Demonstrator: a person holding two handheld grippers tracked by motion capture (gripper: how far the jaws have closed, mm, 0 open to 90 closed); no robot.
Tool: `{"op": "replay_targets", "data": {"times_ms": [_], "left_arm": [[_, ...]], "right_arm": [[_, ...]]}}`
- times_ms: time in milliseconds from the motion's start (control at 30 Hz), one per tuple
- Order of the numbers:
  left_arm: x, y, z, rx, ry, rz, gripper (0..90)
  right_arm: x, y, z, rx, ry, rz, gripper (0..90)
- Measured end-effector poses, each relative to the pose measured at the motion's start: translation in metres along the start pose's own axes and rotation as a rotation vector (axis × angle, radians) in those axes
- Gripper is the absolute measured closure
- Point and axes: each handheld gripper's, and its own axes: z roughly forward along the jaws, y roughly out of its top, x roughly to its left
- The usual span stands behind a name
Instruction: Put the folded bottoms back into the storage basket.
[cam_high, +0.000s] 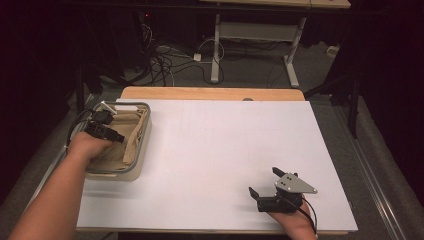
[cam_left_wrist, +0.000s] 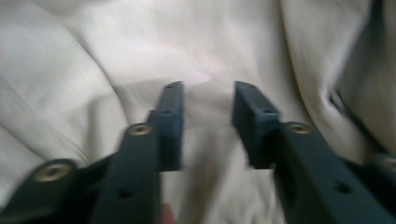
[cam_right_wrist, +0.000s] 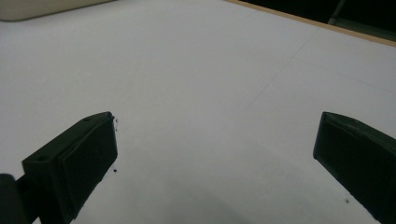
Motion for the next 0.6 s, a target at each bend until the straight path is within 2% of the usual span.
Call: {"op": "replay_targets", "data": {"times_ms": [100, 200, 400, 467, 567, 600], "left_arm": [[-0.004, -0.005, -0.002, 0.044, -0.015, 0.007, 41.6], [-0.009, -0.01, -0.004, 0.082, -0.03, 0.012, 35.6], [-0.019, -0.014, -0.009, 0.174, -0.005, 0.004, 12.4], [-0.02, -0.015, -0.011, 0.22, -0.005, -0.004, 5.6], [-0.025, -0.015, -0.016, 0.268, 0.003, -0.002, 0.0], [-0.028, -0.015, -0.018, 0.268, 0.003, -0.002, 0.0]], "right_arm": [[-0.003, -0.002, -0.006, -0.015, -0.001, 0.02, 0.6], [-0.006, -0.004, -0.009, -0.021, -0.003, 0.031, 0.6], [-0.005, -0.006, -0.007, -0.018, -0.005, 0.022, 0.6], [-0.006, -0.005, -0.006, -0.02, -0.007, 0.018, 0.5], [-0.008, -0.005, -0.006, -0.022, -0.015, 0.023, 0.5], [-0.008, -0.005, -0.006, -0.022, -0.02, 0.027, 0.5]]}}
